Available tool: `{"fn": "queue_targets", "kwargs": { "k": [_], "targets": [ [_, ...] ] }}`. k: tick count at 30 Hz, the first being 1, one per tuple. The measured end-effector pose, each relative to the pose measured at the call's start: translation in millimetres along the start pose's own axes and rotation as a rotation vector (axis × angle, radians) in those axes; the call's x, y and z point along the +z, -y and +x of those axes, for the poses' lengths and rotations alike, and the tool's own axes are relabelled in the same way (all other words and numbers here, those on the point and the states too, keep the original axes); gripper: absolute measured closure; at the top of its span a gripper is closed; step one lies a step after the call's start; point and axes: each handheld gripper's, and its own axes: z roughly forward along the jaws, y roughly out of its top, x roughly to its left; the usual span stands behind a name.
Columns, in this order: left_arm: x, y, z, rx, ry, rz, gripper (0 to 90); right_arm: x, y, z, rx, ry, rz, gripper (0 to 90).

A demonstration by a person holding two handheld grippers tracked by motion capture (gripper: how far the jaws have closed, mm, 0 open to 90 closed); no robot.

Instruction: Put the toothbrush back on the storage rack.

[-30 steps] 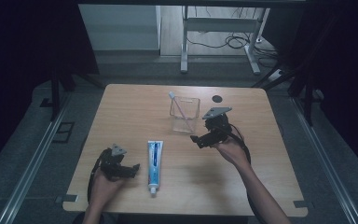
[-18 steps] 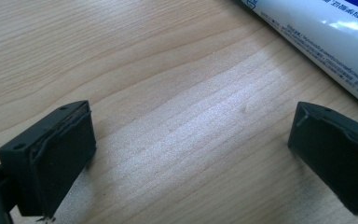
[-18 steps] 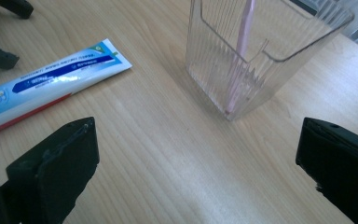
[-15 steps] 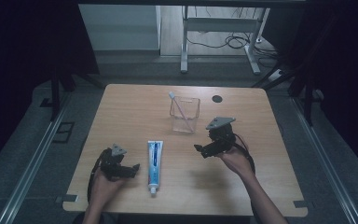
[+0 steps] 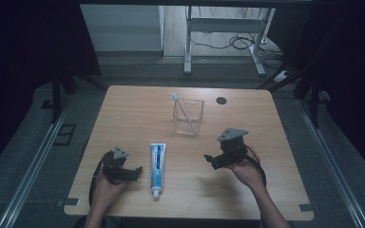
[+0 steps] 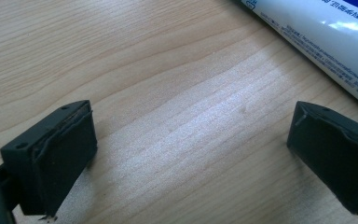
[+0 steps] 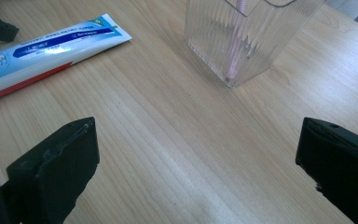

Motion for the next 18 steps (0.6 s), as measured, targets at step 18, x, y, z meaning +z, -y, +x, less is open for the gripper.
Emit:
{"fn": "queue_targets", "kwargs": {
  "k": [18],
  "targets": [
    [0.2, 0.0, -0.1, -0.001, 0.001, -0.002, 1.4, -5.6, 46.5, 5.4, 0.053, 0.01, 0.02, 0.0]
  ]
}}
